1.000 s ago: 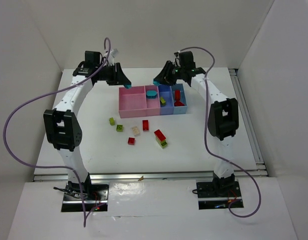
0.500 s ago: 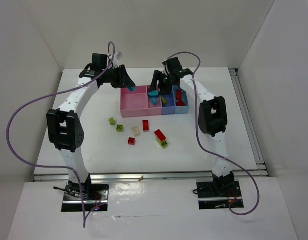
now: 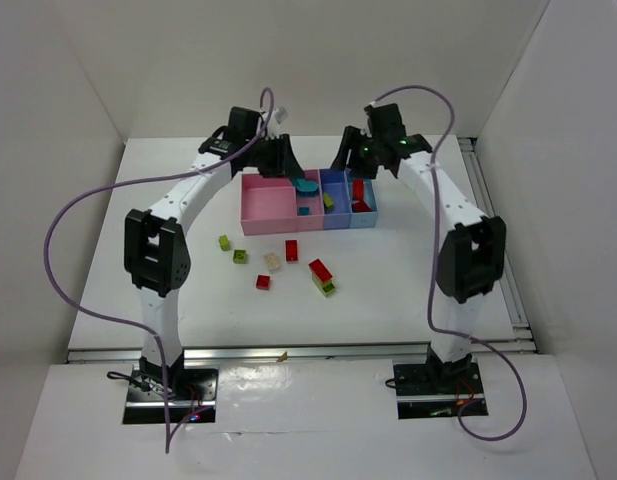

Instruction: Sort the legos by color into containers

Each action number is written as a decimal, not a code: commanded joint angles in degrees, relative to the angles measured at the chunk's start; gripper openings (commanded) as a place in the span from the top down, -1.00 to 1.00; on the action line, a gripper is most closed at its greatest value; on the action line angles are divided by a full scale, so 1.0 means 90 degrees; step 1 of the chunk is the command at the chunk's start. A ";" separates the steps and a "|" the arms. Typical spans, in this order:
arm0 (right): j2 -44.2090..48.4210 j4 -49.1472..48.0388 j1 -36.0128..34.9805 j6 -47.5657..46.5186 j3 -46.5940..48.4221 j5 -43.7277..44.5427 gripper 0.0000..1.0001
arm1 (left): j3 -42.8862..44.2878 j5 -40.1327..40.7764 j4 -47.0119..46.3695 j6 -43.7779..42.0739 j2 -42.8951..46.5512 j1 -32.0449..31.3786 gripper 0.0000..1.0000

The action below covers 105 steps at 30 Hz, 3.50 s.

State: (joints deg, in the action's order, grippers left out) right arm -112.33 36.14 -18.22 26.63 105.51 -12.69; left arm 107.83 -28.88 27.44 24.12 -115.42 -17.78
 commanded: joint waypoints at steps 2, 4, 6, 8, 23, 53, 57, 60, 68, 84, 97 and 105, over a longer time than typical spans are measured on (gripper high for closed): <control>0.1269 -0.0139 0.0218 -0.0078 -0.0902 0.0901 -0.33 | 0.0586 0.0698 0.0017 0.0298 -0.0544 -0.0318 0.93; 0.1600 -0.0081 0.0344 -0.0078 -0.1293 0.1028 -0.37 | 0.0743 0.0758 0.0017 0.0299 -0.0857 -0.0377 0.41; 0.1778 0.0026 0.0345 -0.0078 -0.1479 0.1097 -0.37 | 0.0986 0.0835 0.0095 0.0299 -0.1062 -0.0378 0.08; 0.1993 0.0143 0.0345 -0.0078 -0.1665 0.1175 -0.39 | 0.1124 0.0943 0.0095 0.0357 -0.1306 -0.0436 -0.18; 0.2804 0.0105 -0.0903 -0.1786 -0.3267 0.0354 -0.54 | 0.1750 0.1323 0.1159 0.0143 -0.0460 -0.0349 -0.98; -0.0546 -0.0890 -0.2761 -0.0606 -0.1646 0.1605 -0.61 | -0.4178 0.3415 0.1902 0.1334 0.3985 0.0569 -0.96; -0.0712 -0.1027 -0.2820 -0.0469 -0.1704 0.1702 -0.50 | -0.4237 0.3210 0.1844 0.1334 0.3918 0.0569 -0.94; -0.0975 -0.1027 -0.2878 -0.0391 -0.1539 0.1995 -0.39 | -0.4237 0.3209 0.1844 0.1275 0.3860 0.0511 -0.94; -0.0860 -0.0900 -0.3064 -0.0332 -0.1480 0.2562 0.27 | -0.4237 0.3209 0.1844 0.1158 0.3859 0.0511 -0.94; 0.1194 -0.0402 -0.1093 -0.0849 -0.1608 0.3431 0.57 | -0.4423 0.3336 0.1844 0.1128 0.2981 -0.1099 -0.96; -0.0429 -0.0764 -0.0222 -0.1230 -0.0445 0.3363 0.49 | -0.4774 0.3336 0.1287 0.1002 0.2297 -0.1433 -0.98; -0.0761 -0.0764 -0.0027 -0.1289 -0.0308 0.3246 -0.02 | -0.4833 0.3278 0.1228 0.0943 0.2092 -0.1491 -0.89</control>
State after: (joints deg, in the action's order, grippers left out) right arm -119.20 30.81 -18.50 15.77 99.53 16.71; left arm 64.58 0.73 39.11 33.12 -96.07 -30.57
